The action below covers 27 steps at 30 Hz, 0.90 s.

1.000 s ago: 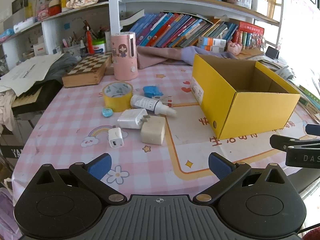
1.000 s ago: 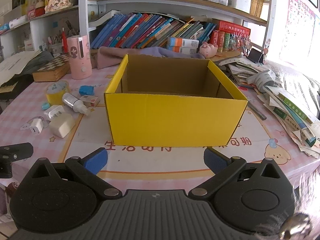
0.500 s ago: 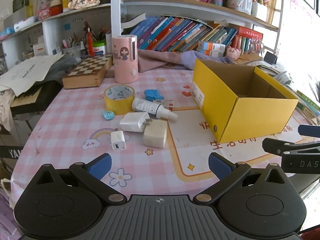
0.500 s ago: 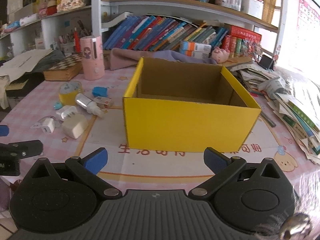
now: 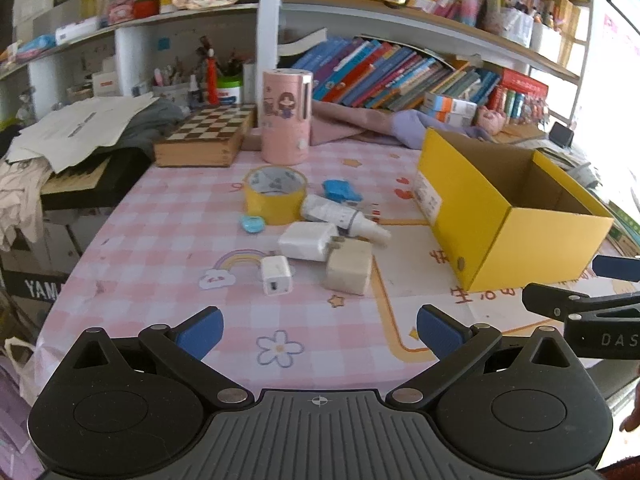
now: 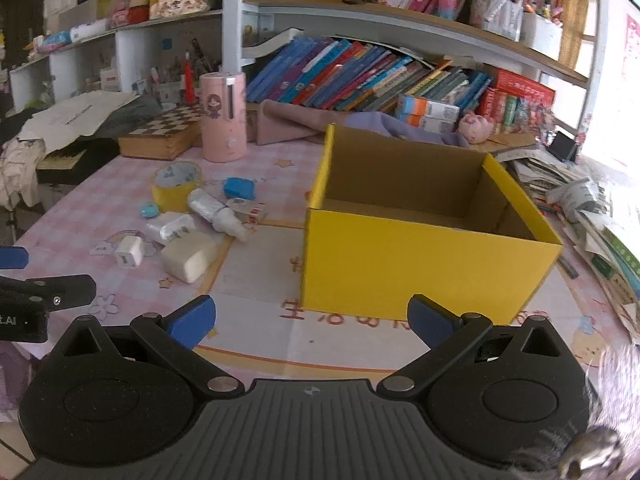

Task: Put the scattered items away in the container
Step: 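Grasp the small white USB charger with the left tool while the right tool grasps the cream block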

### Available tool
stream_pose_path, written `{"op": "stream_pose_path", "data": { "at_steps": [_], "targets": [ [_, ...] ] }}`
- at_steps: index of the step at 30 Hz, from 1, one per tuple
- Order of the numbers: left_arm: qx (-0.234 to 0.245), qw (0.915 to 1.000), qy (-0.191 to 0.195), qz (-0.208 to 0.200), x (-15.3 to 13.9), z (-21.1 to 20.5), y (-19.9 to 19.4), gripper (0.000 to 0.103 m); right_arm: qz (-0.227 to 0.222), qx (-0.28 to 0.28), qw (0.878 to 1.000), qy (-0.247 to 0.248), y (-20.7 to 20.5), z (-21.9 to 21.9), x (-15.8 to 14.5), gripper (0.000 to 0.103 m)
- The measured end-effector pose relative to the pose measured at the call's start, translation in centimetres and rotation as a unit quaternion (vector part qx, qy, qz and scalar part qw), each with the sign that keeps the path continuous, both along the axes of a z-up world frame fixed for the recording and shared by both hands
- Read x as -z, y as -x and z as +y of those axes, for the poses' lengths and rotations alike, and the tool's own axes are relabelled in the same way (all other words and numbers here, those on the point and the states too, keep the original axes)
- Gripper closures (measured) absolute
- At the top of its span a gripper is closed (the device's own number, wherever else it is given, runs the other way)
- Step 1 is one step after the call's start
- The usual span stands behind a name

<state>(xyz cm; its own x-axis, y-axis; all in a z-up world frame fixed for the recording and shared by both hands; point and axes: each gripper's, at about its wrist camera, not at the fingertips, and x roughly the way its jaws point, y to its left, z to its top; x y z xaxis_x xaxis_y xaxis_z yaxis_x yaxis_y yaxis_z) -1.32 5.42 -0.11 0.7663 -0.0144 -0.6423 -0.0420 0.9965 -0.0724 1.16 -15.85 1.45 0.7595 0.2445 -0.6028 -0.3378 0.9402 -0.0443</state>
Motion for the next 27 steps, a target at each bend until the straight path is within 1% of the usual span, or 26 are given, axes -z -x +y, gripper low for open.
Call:
{"op": "stream_pose_path", "data": {
  "at_steps": [4,8,13,16,20,25,27],
  "targets": [
    [-0.013,0.9999,0.0,-0.002,-0.1,0.9,0.3,0.0,-0.002,-0.027,1.0,0.0,0.2,1.1,-0.2,0.0],
    [-0.025,0.9997,0.002,-0.007,-0.2,1.6,0.7,0.0,-0.009,-0.048,0.999,0.003,0.6,2.1,-0.5,0.005],
    [-0.035,0.9993,0.006,-0.011,-0.3,2.3,1.1,0.0,-0.015,-0.072,0.997,0.005,0.8,3.1,-0.8,0.02],
    [-0.036,0.9993,0.006,-0.012,-0.3,2.4,1.2,0.0,-0.013,-0.084,0.996,0.009,0.9,3.7,-0.9,0.028],
    [-0.031,0.9994,0.006,-0.014,-0.3,2.4,1.2,0.0,-0.008,-0.098,0.995,0.015,0.9,4.2,-0.8,0.032],
    [-0.028,0.9995,0.01,-0.014,-0.2,2.4,0.9,0.001,-0.006,-0.109,0.994,0.025,0.9,4.6,-0.7,0.042],
    [-0.027,0.9994,0.012,-0.016,-0.2,2.4,0.6,0.001,-0.007,-0.112,0.993,0.029,0.8,4.7,-0.7,0.044]
  ]
}}
